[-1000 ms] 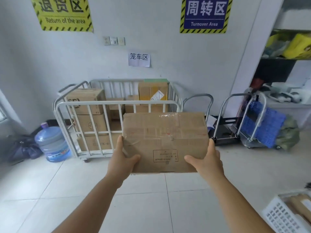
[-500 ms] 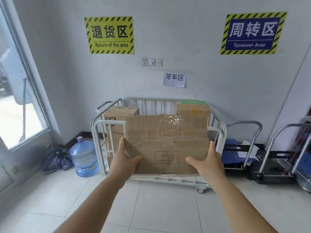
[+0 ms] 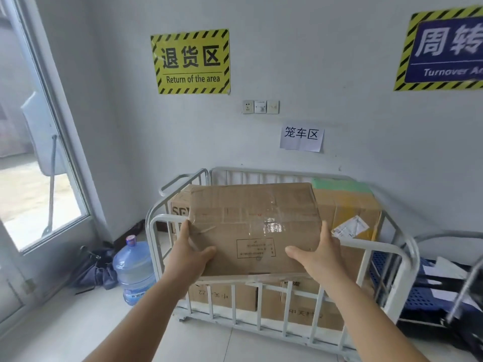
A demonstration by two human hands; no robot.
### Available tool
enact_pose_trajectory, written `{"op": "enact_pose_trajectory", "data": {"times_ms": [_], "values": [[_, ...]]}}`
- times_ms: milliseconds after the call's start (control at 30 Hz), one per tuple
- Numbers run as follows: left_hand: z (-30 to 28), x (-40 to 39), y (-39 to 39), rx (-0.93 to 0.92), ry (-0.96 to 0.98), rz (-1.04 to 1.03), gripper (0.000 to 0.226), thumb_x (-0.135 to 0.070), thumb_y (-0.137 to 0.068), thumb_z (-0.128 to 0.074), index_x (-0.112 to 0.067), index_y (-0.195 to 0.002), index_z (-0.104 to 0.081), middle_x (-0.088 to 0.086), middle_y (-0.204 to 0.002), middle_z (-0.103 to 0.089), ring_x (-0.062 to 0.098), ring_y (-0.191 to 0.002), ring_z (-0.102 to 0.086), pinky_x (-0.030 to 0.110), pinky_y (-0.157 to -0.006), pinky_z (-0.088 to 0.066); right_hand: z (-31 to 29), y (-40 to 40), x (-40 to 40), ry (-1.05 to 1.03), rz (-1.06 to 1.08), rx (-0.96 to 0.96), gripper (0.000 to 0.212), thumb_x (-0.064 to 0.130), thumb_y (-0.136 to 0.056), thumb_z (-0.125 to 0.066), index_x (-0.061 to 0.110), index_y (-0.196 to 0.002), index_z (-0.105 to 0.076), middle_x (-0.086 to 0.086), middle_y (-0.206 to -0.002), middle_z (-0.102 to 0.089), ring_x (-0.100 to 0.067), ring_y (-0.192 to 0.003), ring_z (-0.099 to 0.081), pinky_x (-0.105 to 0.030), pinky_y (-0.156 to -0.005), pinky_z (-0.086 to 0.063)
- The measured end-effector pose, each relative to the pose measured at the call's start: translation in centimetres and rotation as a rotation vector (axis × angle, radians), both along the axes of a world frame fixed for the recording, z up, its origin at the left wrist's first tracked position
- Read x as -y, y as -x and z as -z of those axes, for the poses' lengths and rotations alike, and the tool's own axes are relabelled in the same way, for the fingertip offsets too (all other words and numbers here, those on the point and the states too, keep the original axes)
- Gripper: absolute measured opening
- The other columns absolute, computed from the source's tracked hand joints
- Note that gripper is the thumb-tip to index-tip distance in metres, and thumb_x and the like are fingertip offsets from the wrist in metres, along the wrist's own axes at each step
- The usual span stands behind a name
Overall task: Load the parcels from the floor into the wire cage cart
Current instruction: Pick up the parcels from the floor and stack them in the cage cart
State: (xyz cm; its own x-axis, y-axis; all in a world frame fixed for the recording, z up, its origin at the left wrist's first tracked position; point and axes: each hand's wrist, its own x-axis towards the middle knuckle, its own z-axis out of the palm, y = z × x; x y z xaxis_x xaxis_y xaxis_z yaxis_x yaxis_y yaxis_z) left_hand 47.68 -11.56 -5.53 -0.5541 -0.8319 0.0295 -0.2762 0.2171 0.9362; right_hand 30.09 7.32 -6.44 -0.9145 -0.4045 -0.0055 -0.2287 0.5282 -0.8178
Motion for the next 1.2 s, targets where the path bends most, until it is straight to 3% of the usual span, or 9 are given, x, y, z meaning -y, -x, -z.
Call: {"op": "enact_pose_trajectory", "data": {"times_ms": [133, 333, 633, 833, 967, 1200], "values": [[-0.5, 4.3, 4.1, -0.008, 0.017, -0.044, 0.09, -0.015, -0.086, -0.069, -0.034, -0.152, -0.011, 0.001, -0.137, -0.045, 0.02, -0.097, -0.056, 0.029, -0.073, -0.049, -1.1, 4.5, 4.8, -0.011, -0.022, -0.028, 0.114, 0.052, -0.076, -0.075, 0.032, -0.154, 0.005, -0.001, -0.16, -0.014, -0.032, -0.144, -0.022, -0.049, -0.109, -0.032], [-0.9, 11.1, 9.5, -0.035, 0.007, -0.05, 0.085, -0.014, -0.087, -0.067, -0.033, -0.151, -0.015, -0.004, -0.12, -0.046, 0.004, -0.077, -0.051, 0.018, -0.055, -0.042, -1.6, 10.1, 12.2, 0.0, -0.031, -0.036, 0.111, 0.05, -0.077, -0.075, 0.031, -0.155, 0.002, -0.001, -0.16, -0.015, -0.033, -0.144, -0.02, -0.051, -0.111, -0.029], [-2.4, 23.7, 17.5, -0.02, 0.036, 0.019, 0.082, -0.019, -0.087, -0.068, -0.033, -0.15, -0.017, 0.001, -0.133, -0.049, 0.021, -0.092, -0.055, 0.035, -0.073, -0.052, -2.5, 17.3, 23.8, 0.031, 0.064, -0.052, 0.112, 0.052, -0.072, -0.077, 0.034, -0.154, -0.004, -0.003, -0.154, -0.025, -0.033, -0.139, -0.029, -0.052, -0.11, -0.034], [-2.6, 29.0, 22.6, 0.002, 0.036, 0.095, 0.082, -0.021, -0.09, -0.065, -0.035, -0.151, -0.012, 0.001, -0.141, -0.045, 0.012, -0.079, -0.055, 0.021, -0.052, -0.044, -2.7, 21.5, 27.8, 0.056, 0.128, -0.046, 0.111, 0.048, -0.074, -0.078, 0.033, -0.154, -0.003, -0.002, -0.156, -0.021, -0.032, -0.141, -0.028, -0.05, -0.112, -0.032], [-1.7, 31.7, 26.1, 0.017, -0.002, 0.131, 0.085, -0.021, -0.088, -0.067, -0.034, -0.152, -0.012, 0.003, -0.137, -0.047, 0.017, -0.086, -0.059, 0.031, -0.063, -0.055, -1.9, 24.8, 30.0, 0.085, 0.162, -0.024, 0.113, 0.046, -0.071, -0.08, 0.036, -0.154, -0.005, -0.002, -0.153, -0.026, -0.031, -0.138, -0.032, -0.051, -0.111, -0.034], [-0.1, 36.0, 33.3, 0.043, -0.015, 0.14, 0.089, -0.021, -0.088, -0.067, -0.037, -0.152, -0.007, 0.0, -0.141, -0.045, 0.023, -0.099, -0.06, 0.041, -0.082, -0.056, 0.8, 31.8, 34.4, 0.144, 0.179, 0.051, 0.114, 0.043, -0.069, -0.083, 0.037, -0.154, -0.007, 0.003, -0.156, -0.024, -0.028, -0.14, -0.032, -0.051, -0.11, -0.035]]}}
